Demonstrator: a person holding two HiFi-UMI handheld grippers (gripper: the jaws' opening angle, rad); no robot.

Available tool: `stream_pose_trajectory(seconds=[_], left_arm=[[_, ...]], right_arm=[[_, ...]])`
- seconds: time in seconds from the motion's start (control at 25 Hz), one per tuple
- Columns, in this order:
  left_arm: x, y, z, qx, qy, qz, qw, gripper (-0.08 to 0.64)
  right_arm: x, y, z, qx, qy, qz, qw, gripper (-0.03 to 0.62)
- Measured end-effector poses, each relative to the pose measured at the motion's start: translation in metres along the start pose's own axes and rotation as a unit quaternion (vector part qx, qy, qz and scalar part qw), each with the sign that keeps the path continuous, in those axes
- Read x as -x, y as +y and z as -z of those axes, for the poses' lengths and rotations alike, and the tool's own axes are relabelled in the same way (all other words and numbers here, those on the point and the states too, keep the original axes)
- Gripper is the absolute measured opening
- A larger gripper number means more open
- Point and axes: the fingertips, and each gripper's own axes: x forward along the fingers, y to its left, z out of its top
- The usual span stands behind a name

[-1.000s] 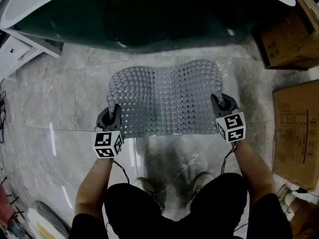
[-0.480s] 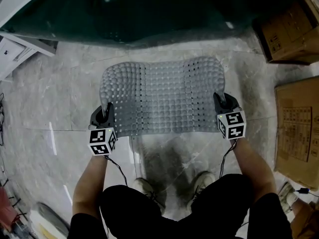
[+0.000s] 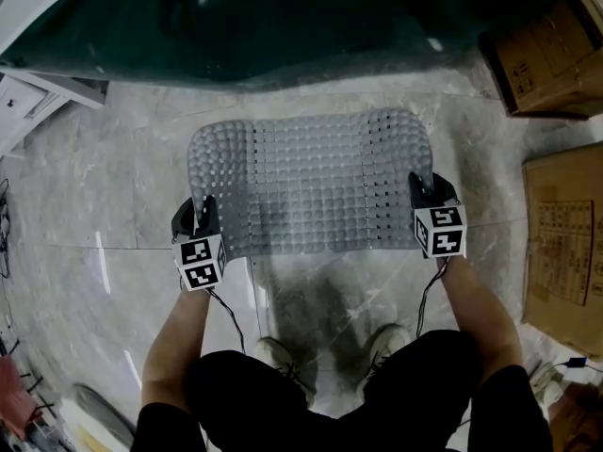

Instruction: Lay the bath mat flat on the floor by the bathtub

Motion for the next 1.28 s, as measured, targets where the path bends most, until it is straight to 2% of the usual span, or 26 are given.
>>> stream_pose_trajectory(seconds=[0.12,0.2,0.32,0.44,0.52,0.56,0.6,0.68,0.76,0.88,1.04,1.12,1.28], left_arm=[[0.004,0.009,-0.001,-0.001,-0.007,-0.023,0.9997,0.165],[0.006,0.009,-0.004,-0.006,-0.016,-0.026,0.9995,0.172],[0.008,0.005,-0.009,-0.015,-0.027,-0.015,0.9994,0.172],[0.008,0.006,-0.017,-0.011,-0.041,0.009,0.9991,0.171],[0.009,-0.009,-0.025,-0.007,-0.051,0.029,0.9983,0.158],[0.010,-0.019,-0.029,-0.007,-0.056,0.038,0.9977,0.153],[0.010,-0.026,-0.033,-0.007,-0.061,0.045,0.9971,0.147],[0.010,-0.029,-0.036,-0.008,-0.066,0.057,0.9962,0.133],[0.011,-0.031,-0.039,-0.008,-0.068,0.068,0.9953,0.114],[0.014,-0.050,-0.047,-0.013,-0.074,0.086,0.9934,0.033],[0.021,-0.070,-0.058,-0.027,-0.092,0.118,0.9883,0.017],[0.026,-0.084,-0.062,-0.044,-0.101,0.138,0.9843,0.017],[0.035,-0.097,-0.071,-0.105,-0.129,0.156,0.9738,0.015]], right_arm=[[0.000,-0.006,0.005,-0.014,0.007,0.012,1.000,0.093],[0.000,-0.018,0.010,-0.047,0.013,0.029,0.998,0.119],[0.004,-0.038,0.016,-0.115,0.016,0.073,0.991,0.138],[0.011,-0.037,-0.001,-0.116,-0.004,0.100,0.988,0.144],[0.016,-0.033,-0.015,-0.103,-0.025,0.083,0.991,0.128],[0.017,-0.029,-0.020,-0.095,-0.034,0.067,0.993,0.099],[0.016,-0.021,-0.025,-0.085,-0.042,0.047,0.994,0.050],[0.013,0.009,-0.036,-0.058,-0.049,-0.002,0.997,0.018],[0.010,0.034,-0.044,-0.030,-0.050,-0.036,0.998,0.018],[0.013,0.041,-0.048,0.000,-0.054,-0.056,0.997,0.017],[0.019,0.046,-0.058,0.021,-0.067,-0.080,0.994,0.017],[0.025,0.049,-0.063,0.037,-0.078,-0.096,0.992,0.017],[0.037,0.066,-0.075,0.076,-0.094,-0.121,0.985,0.017]])
